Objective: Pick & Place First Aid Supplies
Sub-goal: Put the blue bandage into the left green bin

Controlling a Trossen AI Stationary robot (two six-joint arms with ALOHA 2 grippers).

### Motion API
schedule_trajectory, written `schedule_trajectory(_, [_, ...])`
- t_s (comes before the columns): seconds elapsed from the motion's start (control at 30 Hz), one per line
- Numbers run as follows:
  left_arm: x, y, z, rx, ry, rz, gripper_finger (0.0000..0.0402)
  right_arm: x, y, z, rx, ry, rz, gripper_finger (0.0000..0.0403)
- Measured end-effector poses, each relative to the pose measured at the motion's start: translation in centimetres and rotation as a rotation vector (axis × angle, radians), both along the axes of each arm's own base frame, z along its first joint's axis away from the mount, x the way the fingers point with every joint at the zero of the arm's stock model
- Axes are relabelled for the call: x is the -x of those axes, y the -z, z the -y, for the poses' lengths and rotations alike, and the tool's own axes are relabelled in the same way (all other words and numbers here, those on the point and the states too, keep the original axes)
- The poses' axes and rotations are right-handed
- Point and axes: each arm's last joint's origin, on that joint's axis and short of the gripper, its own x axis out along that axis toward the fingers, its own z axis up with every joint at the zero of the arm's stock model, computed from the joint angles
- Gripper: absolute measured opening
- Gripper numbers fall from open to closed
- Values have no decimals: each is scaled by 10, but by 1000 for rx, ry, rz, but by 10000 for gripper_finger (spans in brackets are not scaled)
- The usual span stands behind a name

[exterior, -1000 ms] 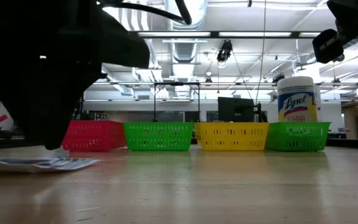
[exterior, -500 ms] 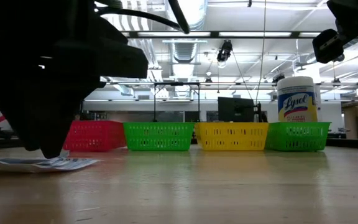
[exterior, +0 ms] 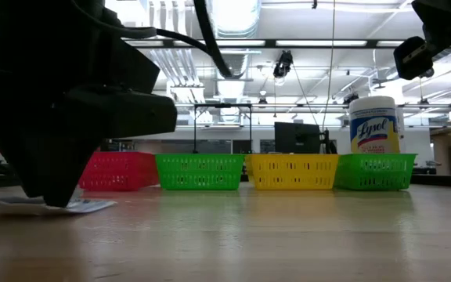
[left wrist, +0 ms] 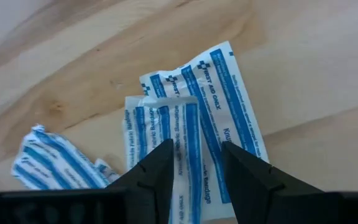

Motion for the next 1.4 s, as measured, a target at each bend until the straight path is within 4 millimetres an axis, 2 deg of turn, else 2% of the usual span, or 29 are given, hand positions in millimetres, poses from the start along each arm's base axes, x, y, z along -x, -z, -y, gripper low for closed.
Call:
schedule_trajectory(1.0, [5,-5,-9,-40,4,-92,131,0,0,0,14,2,4,8])
schedule_trajectory(1.27, [10,-27,-13,-38,206,-197,131,0,0,0,14,2,4,8])
schedule_trajectory(1.4, [11,-37,-15,-29,383,-210,131,0,0,0,10,2,2,8])
